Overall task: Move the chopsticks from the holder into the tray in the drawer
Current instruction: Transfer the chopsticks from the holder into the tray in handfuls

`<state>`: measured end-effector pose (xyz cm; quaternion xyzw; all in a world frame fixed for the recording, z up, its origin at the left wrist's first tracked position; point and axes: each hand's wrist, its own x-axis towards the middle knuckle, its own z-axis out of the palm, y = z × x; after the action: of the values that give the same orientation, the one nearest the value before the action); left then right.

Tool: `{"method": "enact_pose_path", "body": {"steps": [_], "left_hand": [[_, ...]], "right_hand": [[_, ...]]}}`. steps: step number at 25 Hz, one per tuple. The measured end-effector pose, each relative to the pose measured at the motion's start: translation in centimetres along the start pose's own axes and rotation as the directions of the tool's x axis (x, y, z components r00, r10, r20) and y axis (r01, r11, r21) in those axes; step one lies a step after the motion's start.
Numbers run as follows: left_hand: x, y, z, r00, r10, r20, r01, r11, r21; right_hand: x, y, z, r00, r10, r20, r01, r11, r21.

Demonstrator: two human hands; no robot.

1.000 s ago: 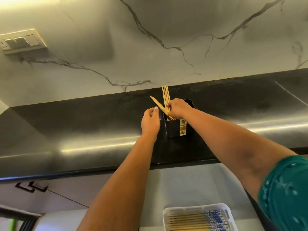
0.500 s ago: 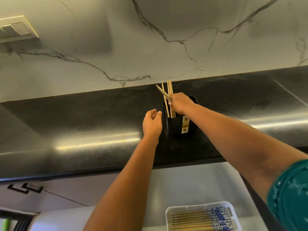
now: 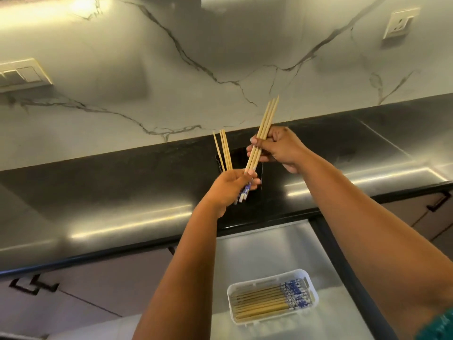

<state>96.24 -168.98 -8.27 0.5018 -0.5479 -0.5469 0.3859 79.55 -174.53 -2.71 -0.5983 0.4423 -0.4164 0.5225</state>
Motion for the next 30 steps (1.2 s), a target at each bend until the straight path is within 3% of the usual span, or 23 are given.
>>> {"method": "enact_pose_path", "body": {"steps": [3,6,9,11,14,16,20,23,25,28,30], "left_hand": [[-3.3,-1.2,2.4,0.941,-0.136,0.308,0.190,0.970,-0.151],[-6.6,-2.5,5.3,0.895,-0.180,0.409,0.303,0.916,-0.261],[-9.3,-4.3,9.1,0.950,-0.182,0.252,0.273,0.876,-0.397],[-10.4,-5.3,11.3,0.985,-0.165,0.050,0.162,0.784,-0.599],[-11.7,-6.1,13.2,0.957,-0.195,-0.215,-0.039,0.648,-0.760],[-12.5,-6.3,14.5,0.929,-0.236,-0.284,-0.077,0.627,-0.775],[-14.0,-7.4,18.4,0.909,-0.351,-0.226,-0.024,0.495,-0.869],[-14.8,-7.8,19.2,0.901,-0.391,-0.191,-0.024,0.394,-0.919],[-15.0,-8.1,18.7,0.898,-0.380,-0.220,-0.049,0.411,-0.910],[-14.9,-8.5,19.2,0.887,-0.416,-0.199,0.039,0.498,-0.867],[-14.9,-9.3,19.5,0.865,-0.444,-0.234,0.086,0.590,-0.803]], "right_hand": [[-3.9,1.9,-1.0,0.949,0.222,0.223,-0.244,0.967,0.076],[-8.0,4.0,-1.3,0.885,0.310,0.346,-0.346,0.937,0.043],[-12.2,6.3,-1.6,0.926,0.295,0.237,-0.316,0.947,0.054],[-15.0,8.5,-1.3,0.943,0.326,0.070,-0.333,0.923,0.190],[-19.3,12.3,0.0,0.870,0.458,-0.182,-0.325,0.811,0.487],[-21.6,13.7,1.1,0.831,0.521,-0.195,-0.311,0.726,0.614],[-22.8,13.3,2.2,0.800,0.578,-0.161,-0.290,0.608,0.739],[-22.6,13.4,1.5,0.797,0.564,-0.217,-0.263,0.646,0.717],[-22.8,13.9,1.1,0.791,0.563,-0.239,-0.262,0.666,0.699],[-23.1,14.2,1.8,0.814,0.551,-0.186,-0.327,0.698,0.636],[-23.1,14.3,2.4,0.832,0.514,-0.209,-0.405,0.820,0.404]]}}
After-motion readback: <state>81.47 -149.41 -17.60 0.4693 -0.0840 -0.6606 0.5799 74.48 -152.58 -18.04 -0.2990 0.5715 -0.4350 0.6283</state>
